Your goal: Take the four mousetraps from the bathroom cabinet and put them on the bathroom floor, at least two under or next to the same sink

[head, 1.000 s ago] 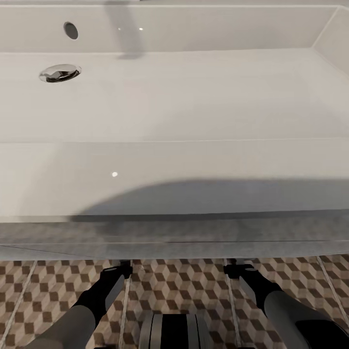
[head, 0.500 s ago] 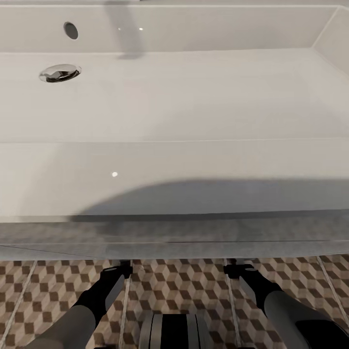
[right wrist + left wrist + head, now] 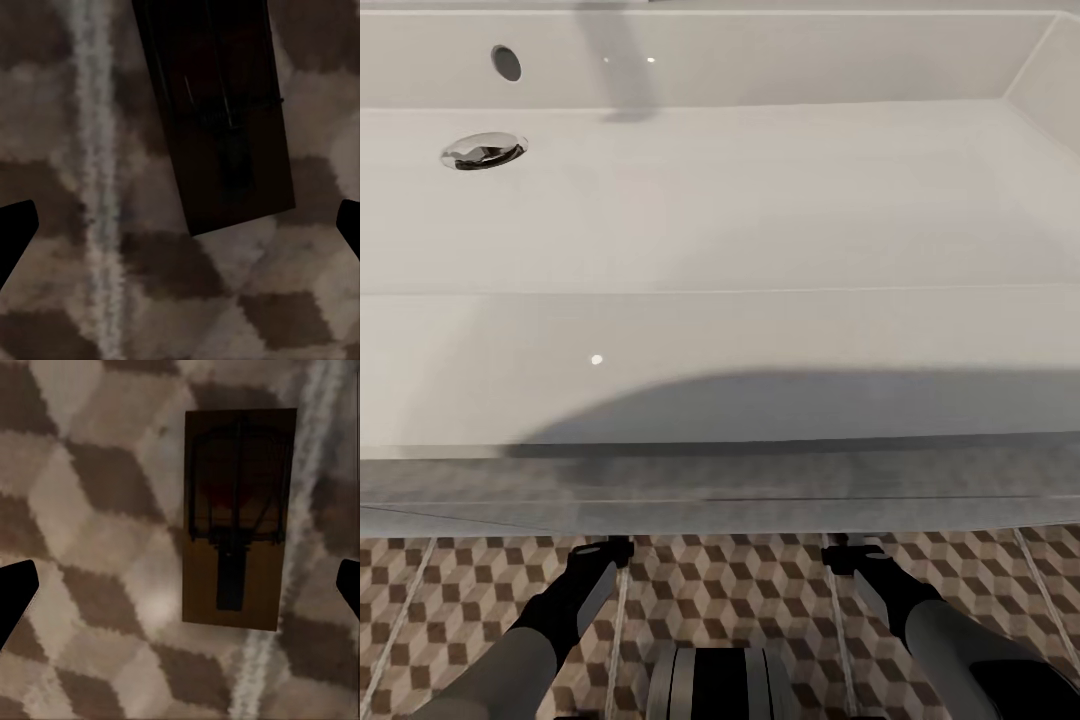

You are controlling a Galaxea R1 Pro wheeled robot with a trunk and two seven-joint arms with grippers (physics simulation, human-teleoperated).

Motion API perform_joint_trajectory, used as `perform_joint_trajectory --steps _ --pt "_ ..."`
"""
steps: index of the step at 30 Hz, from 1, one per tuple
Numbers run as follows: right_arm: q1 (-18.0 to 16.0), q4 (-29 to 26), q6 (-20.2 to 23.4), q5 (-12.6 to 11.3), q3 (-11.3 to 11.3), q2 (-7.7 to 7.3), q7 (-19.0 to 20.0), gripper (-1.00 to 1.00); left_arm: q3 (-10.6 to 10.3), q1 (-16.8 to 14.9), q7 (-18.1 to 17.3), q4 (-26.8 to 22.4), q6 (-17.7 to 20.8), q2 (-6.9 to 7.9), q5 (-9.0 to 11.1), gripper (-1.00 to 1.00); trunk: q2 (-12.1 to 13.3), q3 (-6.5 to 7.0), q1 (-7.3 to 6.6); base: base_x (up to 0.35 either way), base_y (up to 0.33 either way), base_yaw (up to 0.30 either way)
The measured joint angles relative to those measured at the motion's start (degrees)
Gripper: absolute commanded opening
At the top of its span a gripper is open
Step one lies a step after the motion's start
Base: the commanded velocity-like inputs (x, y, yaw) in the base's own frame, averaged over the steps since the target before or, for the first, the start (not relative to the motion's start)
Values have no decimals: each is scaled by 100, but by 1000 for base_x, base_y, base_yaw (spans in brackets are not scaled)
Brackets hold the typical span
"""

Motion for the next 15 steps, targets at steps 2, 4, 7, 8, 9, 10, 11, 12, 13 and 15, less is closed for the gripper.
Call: perform_joint_trajectory --steps 2,4,7,8,9,10,11,12,13,15 --pt "-1 0 0 0 0 1 0 100 -1 0 4 -45 -5 0 -6 100 0 0 0 0 0 0" --pt "-1 0 0 0 0 2 0 100 -5 0 7 -75 -8 0 -10 100 0 0 0 0 0 0" --pt "-1 0 0 0 0 3 0 100 -9 0 10 -105 1 3 -11 100 0 0 0 -3 0 0" --pt "-1 0 0 0 0 3 0 100 -9 0 12 -112 7 4 -11 100 0 0 0 -37 0 0" --pt "-1 0 0 0 0 3 0 100 -10 0 14 -117 12 5 -12 100 0 0 0 -83 0 0" --pt "-1 0 0 0 0 3 0 100 -7 0 15 -121 15 6 -13 100 0 0 1 -135 0 0" --pt "-1 0 0 0 0 3 0 100 -1 0 16 -125 18 6 -14 100 0 0 2 -177 0 0" --pt "-1 0 0 0 0 3 0 100 -1 0 16 -125 18 6 -14 100 0 0 2 -177 0 0" --pt "-1 0 0 0 0 3 0 100 9 0 17 -127 21 7 -14 100 0 0 2 -211 0 0" --pt "-1 0 0 0 0 3 0 100 23 0 18 -135 24 8 -15 100 0 0 3 -248 0 0"
